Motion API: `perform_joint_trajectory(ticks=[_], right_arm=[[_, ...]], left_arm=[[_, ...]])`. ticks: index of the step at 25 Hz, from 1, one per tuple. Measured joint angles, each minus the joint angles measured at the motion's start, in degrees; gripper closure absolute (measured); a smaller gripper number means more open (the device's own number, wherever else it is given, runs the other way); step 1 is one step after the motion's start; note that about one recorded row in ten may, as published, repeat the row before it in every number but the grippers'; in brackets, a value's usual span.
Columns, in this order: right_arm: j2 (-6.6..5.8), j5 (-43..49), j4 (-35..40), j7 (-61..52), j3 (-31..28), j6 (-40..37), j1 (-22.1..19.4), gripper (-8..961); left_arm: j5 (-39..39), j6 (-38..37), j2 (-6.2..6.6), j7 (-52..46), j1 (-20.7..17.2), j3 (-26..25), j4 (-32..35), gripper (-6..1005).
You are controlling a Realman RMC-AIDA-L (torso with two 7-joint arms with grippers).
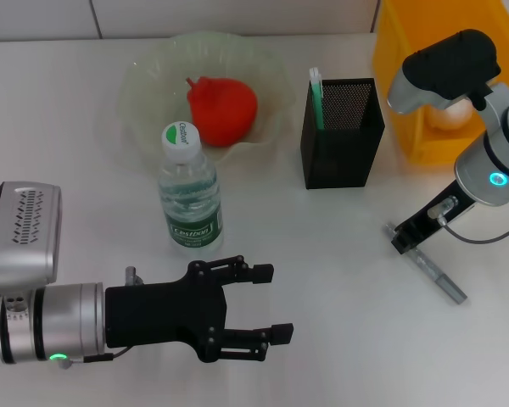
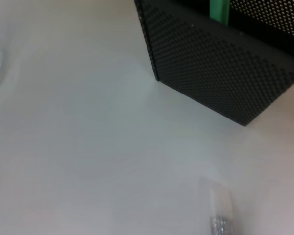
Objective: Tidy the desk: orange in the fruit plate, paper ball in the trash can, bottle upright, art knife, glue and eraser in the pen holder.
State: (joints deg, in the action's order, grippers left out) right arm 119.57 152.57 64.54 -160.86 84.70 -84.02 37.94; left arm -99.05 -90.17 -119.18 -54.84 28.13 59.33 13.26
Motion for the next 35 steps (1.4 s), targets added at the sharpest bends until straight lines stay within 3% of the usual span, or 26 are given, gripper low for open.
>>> perform_joint_trajectory(ticks=[5,11,15,18,21,25,30,35], right_arm=[[-0.01,-1.1,4.84,0.03,-0.26,-0.37,-2.11,814],[-0.31,-4.94,20.52,2.55,-3.73,-2.58,-9.54,815],[-0.13,-14.52,30.35,9.32,-11.14,-1.65,-16.7,816],[-0.08,-26.48,32.22,16.65,-17.06,0.59,-20.86,817],[-0.08,-43.45,28.25,29.21,-21.45,3.9,-24.22,818],[-0.21,-64.15,14.8,50.4,-23.66,6.31,-24.95,819],[-0.19,-81.12,-6.98,75.48,-24.27,6.98,-20.01,820],[-0.36,-87.72,-24.35,91.77,-26.3,8.14,-13.25,821]], left_arm=[[0.0,0.0,0.0,0.0,-0.02,-0.2,-0.36,153],[0.0,-0.4,0.07,0.0,-0.1,-0.4,-0.43,153],[0.3,-0.69,0.07,-0.05,-0.1,-0.45,-0.43,153],[0.62,-0.85,0.09,-0.07,-0.17,-0.45,-0.46,153],[0.7,-0.87,0.09,-0.15,-0.18,-0.45,-0.48,153],[0.86,-0.84,0.08,-0.28,-0.19,-0.48,-0.53,153],[1.5,-0.56,0.03,-0.6,-0.16,-0.53,-1.05,153],[2.2,-0.52,0.01,-0.7,-0.19,-0.53,-1.4,153]])
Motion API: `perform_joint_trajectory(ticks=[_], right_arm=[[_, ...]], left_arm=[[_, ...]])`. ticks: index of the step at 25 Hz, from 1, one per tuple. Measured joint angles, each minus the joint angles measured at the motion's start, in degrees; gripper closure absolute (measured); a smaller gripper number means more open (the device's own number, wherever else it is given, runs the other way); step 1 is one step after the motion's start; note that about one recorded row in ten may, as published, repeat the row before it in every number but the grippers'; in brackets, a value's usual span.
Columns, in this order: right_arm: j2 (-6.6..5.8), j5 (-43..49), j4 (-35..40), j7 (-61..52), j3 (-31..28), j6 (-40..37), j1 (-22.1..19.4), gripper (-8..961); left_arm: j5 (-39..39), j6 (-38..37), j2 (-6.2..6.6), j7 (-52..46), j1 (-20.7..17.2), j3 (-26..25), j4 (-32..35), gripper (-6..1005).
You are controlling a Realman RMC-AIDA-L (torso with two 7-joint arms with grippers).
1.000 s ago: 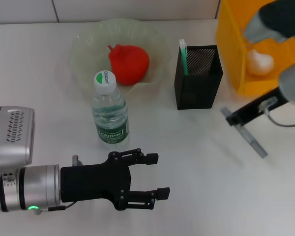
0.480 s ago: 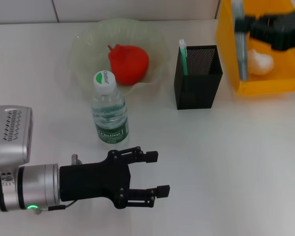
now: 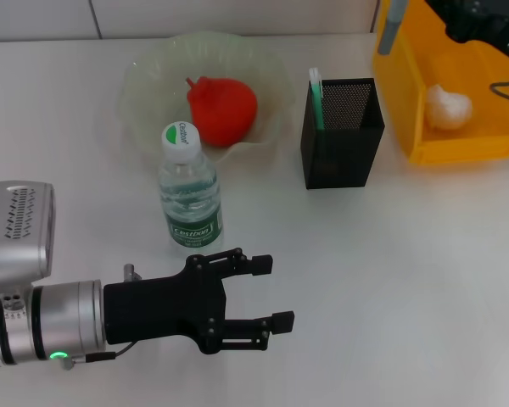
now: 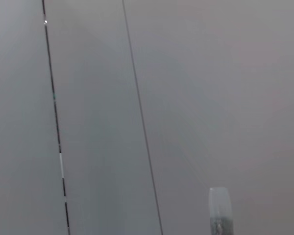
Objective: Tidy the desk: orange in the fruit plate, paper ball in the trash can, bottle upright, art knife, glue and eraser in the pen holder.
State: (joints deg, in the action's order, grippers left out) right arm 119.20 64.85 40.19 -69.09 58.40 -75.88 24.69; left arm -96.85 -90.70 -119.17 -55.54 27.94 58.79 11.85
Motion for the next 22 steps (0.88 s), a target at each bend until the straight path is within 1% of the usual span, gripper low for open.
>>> perform_joint_trajectory(ticks=[2,9,19,22], right_arm=[[-0.1,0.3,-2.79,1.78,-0.93,0.75,1.74,822],[-0.2,5.02,-2.03,-0.96,-0.81,2.43,2.55,821],[-0.28,5.11,-1.43,-2.89,-0.97,1.45,1.7,656],[-1.02,6.47,0.64,-6.83,-0.65,-1.31,0.6,427]], left_arm=[[0.27,0.0,-0.01,0.0,0.0,0.0,0.0,153],[1.27,0.12,-0.01,0.0,0.01,0.0,-0.08,153],[1.32,-0.34,-0.01,-0.01,0.18,0.09,-0.08,153],[1.36,-1.61,0.08,-0.01,0.04,0.04,-0.08,153]])
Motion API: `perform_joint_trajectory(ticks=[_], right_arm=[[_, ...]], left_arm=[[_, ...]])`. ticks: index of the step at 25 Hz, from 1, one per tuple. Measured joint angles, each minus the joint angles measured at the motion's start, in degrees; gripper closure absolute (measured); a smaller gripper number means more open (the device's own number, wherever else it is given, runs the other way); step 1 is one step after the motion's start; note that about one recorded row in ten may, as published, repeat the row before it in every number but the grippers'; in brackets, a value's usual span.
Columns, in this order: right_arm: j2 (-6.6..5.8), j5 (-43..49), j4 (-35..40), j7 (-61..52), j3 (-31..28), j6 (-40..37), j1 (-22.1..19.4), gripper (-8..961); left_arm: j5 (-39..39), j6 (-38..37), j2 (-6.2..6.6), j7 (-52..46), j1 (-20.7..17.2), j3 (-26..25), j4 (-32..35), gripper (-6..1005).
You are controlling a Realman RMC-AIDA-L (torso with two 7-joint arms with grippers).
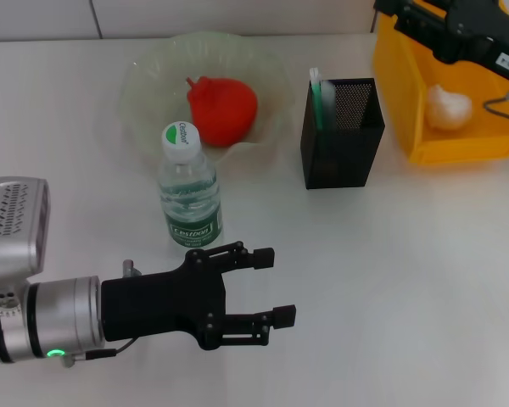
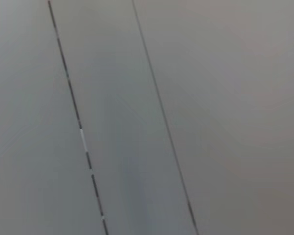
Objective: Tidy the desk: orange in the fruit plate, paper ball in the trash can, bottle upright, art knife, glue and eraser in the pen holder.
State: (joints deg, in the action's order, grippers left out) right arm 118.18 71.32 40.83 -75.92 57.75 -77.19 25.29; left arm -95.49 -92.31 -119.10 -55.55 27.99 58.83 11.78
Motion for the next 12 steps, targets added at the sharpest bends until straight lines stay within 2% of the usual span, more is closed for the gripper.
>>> perform_joint_trajectory(ticks=[1,2,3,4,7,8,12], right_arm=[[-0.88,2.78,2.04,-3.44,-0.05,-3.82,-0.87,423],[-0.88,2.78,2.04,-3.44,-0.05,-3.82,-0.87,419],[-2.02,6.53,3.93,-7.01,-0.26,-10.45,-1.62,415],[-2.02,6.53,3.93,-7.01,-0.26,-10.45,-1.62,412],[-4.17,10.27,4.91,-10.04,-0.43,-22.28,-2.96,400],[-5.17,12.62,5.05,-10.56,-0.46,-28.41,-3.99,396],[-5.48,18.21,5.14,-10.68,-1.2,-34.02,-5.59,381]], left_arm=[[0.07,-1.22,0.13,0.0,-0.1,-0.01,0.0,153],[0.07,-1.22,0.13,0.0,-0.1,-0.01,0.0,153],[0.1,-1.97,0.19,0.0,-0.19,-0.02,0.03,153],[0.11,-2.87,0.28,-0.03,-0.39,-0.03,0.18,153],[0.14,-5.35,0.53,-0.57,-1.36,-0.29,0.75,153],[0.14,-6.11,0.61,-0.72,-1.62,-0.49,0.9,153],[0.14,-9.24,1.53,-2.8,-3.48,-1.52,3.05,153]])
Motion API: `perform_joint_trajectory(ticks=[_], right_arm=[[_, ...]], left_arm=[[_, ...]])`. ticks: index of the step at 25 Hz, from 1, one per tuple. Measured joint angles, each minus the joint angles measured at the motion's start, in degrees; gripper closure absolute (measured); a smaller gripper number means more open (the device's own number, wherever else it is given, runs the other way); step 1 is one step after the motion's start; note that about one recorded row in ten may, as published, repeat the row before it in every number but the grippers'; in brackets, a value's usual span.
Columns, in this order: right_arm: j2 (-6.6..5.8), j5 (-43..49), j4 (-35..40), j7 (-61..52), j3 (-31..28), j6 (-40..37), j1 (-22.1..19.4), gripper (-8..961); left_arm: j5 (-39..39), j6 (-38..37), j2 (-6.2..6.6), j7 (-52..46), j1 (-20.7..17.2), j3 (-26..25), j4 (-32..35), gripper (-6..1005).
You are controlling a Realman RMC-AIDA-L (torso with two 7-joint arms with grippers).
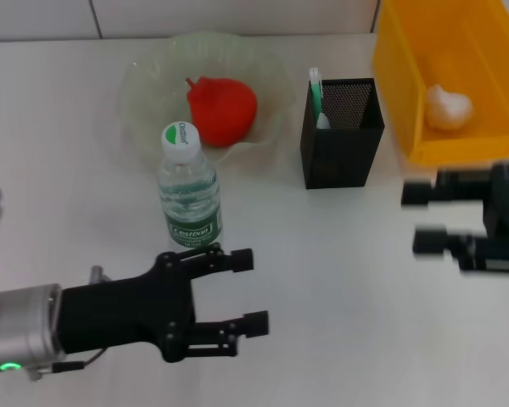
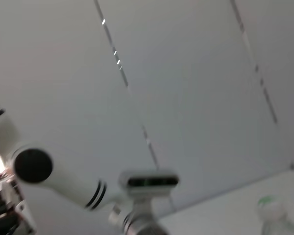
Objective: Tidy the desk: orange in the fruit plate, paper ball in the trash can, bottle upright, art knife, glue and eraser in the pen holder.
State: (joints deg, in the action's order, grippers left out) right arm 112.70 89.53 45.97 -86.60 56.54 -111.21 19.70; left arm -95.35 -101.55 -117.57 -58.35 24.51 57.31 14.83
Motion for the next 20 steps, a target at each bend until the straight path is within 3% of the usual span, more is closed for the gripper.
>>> perform_joint_trajectory(ticks=[6,11,15,20], right_arm=[[2.38,11.2,-0.35,0.85,-1.43,-1.26,-2.12,357],[3.23,12.98,-2.71,3.88,-1.63,-0.9,-1.58,327],[3.36,13.06,-3.61,5.62,-2.49,-0.89,-1.55,265],[3.41,13.24,-4.29,6.06,-2.94,-0.54,-0.95,264]], left_arm=[[-0.01,-3.42,3.2,-3.63,-3.75,-0.82,3.44,153],[-0.17,-4.25,5.09,-6.08,-4.93,-2.01,3.62,153],[-0.17,-4.37,5.18,-6.2,-5.0,-2.21,3.63,153],[-0.13,-4.4,4.83,-6.22,-5.08,-2.2,3.63,153]])
